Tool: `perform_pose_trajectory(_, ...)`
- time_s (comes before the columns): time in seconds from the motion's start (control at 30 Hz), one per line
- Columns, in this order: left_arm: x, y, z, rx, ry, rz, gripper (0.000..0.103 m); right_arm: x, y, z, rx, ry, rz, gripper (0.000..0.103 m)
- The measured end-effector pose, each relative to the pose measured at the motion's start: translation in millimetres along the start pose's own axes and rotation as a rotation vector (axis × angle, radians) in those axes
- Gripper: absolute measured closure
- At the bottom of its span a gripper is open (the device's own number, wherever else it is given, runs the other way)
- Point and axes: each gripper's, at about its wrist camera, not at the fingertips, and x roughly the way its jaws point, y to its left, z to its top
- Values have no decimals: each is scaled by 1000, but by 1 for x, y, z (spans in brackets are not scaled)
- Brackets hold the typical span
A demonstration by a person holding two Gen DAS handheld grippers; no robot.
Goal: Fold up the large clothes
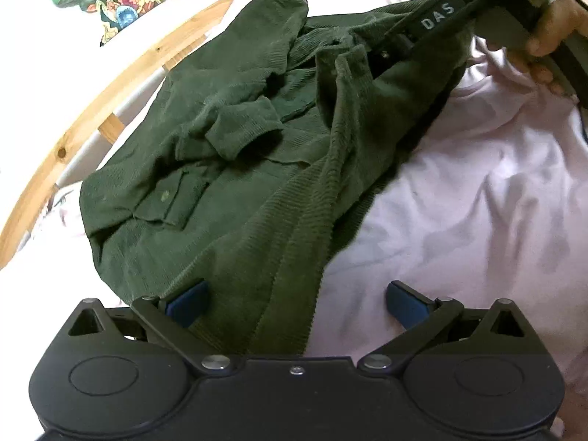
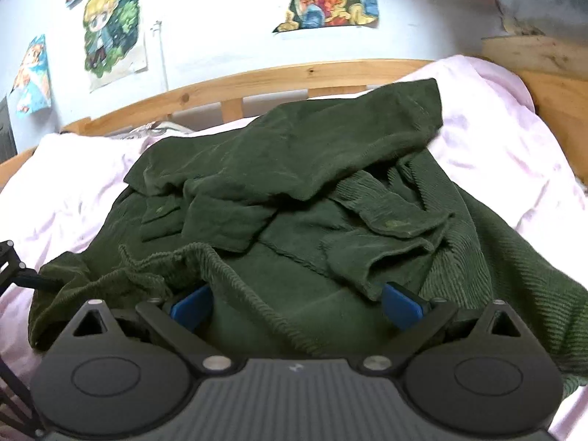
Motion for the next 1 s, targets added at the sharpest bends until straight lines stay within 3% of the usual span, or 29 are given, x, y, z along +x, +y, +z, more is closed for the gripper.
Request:
perform_pose_trajectory(0.47,32,3,19,79,21,84,0,3,-10,-1,77,-17,0,3)
perform_pose_trajectory(0.83,27,5,5,186,23,164,0,-5,-5,2,52,-18,16,2)
perform_pose_trajectory(0.87,26,8,3,190,28,178,2,-6,-4,2,41,-14,20,2)
perform_pose_trajectory(0.93,23,15,0,185,33,193,17,-10,-3,4,9,12,40,2)
perform_pose_trajectory(1.0,21,19,-5,199,47,211,39,-17,0,4,-46,34,59,1)
